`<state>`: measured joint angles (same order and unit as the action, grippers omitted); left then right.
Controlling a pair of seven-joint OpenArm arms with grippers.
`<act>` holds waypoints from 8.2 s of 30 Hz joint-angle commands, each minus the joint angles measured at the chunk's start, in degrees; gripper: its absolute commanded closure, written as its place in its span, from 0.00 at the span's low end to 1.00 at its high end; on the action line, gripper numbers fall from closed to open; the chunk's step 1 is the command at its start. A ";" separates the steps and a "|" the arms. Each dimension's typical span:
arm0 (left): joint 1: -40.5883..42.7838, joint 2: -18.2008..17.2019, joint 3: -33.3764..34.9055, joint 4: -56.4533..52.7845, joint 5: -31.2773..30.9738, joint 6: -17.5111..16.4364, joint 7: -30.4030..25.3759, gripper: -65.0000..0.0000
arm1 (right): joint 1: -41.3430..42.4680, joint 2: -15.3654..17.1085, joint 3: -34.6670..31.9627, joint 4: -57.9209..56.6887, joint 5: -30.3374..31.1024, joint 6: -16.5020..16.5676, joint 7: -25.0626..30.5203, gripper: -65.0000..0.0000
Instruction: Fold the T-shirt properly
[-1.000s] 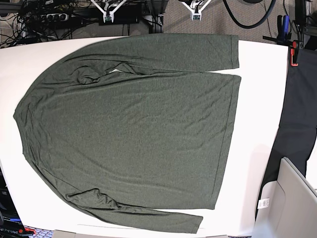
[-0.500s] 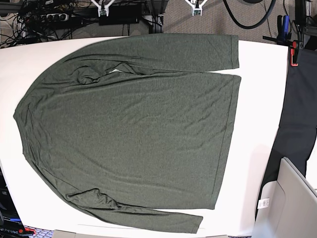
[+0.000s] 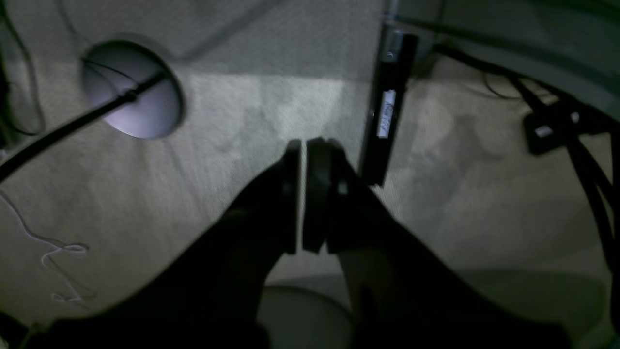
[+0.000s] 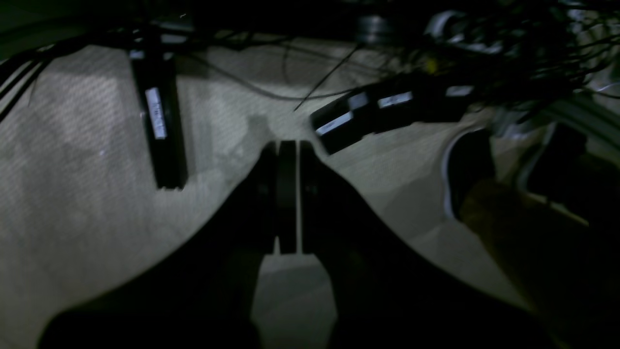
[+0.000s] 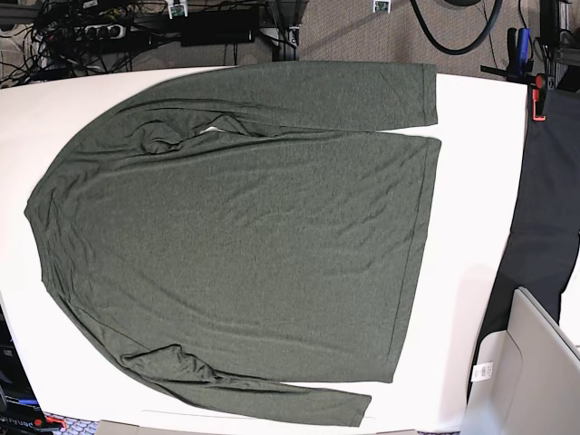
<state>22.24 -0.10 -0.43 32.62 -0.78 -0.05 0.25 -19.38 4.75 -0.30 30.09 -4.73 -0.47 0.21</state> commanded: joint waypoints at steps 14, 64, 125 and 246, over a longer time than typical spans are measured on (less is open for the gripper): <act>15.52 -1.00 0.29 24.92 -0.24 0.01 -0.30 1.00 | -15.74 4.08 0.34 24.73 -0.41 -0.01 0.54 1.00; 31.87 -11.55 0.12 76.17 0.29 0.27 2.43 0.82 | -39.31 8.21 11.33 77.83 -0.50 0.07 -9.75 1.00; 28.97 -29.22 13.83 72.92 36.34 0.27 2.08 0.77 | -36.84 7.69 11.06 79.94 -0.41 0.16 -14.85 1.00; 27.65 -27.81 12.87 75.55 36.16 0.27 2.61 1.00 | -15.04 13.84 -0.45 77.30 -52.19 21.00 -25.22 0.63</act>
<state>49.23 -27.46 12.38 107.39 35.42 -0.69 3.81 -34.02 18.22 -0.73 107.37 -57.98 18.87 -25.21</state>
